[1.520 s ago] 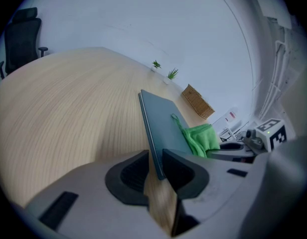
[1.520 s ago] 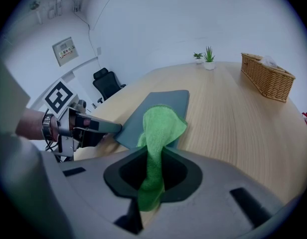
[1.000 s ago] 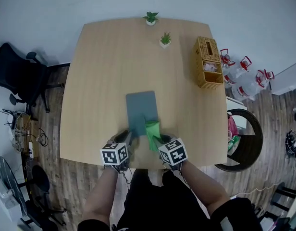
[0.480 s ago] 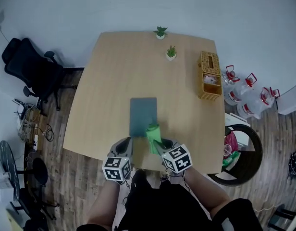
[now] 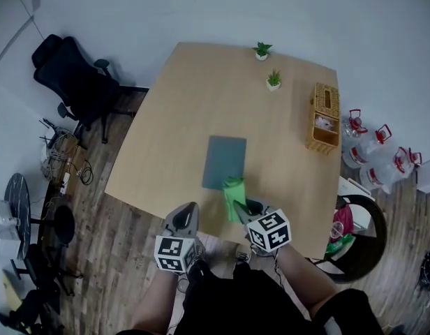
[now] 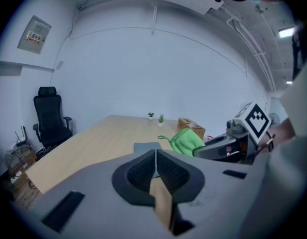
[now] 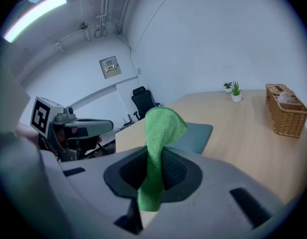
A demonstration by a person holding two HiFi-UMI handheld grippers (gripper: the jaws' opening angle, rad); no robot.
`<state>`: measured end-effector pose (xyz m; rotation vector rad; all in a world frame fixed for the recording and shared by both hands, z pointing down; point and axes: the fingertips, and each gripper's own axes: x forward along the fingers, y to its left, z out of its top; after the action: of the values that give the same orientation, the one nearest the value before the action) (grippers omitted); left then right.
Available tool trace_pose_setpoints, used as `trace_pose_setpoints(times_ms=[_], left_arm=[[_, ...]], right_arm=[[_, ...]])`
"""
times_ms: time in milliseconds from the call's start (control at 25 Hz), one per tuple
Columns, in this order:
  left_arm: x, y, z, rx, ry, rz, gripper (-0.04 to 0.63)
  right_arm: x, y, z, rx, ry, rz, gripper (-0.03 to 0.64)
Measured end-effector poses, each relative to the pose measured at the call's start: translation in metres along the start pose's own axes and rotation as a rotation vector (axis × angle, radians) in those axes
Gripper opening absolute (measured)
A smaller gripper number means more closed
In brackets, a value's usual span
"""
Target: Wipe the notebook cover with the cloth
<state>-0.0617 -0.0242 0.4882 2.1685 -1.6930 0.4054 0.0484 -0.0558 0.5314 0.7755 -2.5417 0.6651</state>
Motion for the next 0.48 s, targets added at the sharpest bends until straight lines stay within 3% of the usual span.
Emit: trace_pose_setpoints(times_ms=[160,480], left_arm=[[-0.021,0.009,-0.007,-0.011,0.035,-0.005,0.012],[-0.065,0.042,-0.014,0.052,-0.023,-0.060,0.012]], right_arm=[[0.008,0.016,-0.001,0.013,0.002,0.012,0.057],[0.017,0.070,0.002,0.023,-0.025,-0.032,0.057]])
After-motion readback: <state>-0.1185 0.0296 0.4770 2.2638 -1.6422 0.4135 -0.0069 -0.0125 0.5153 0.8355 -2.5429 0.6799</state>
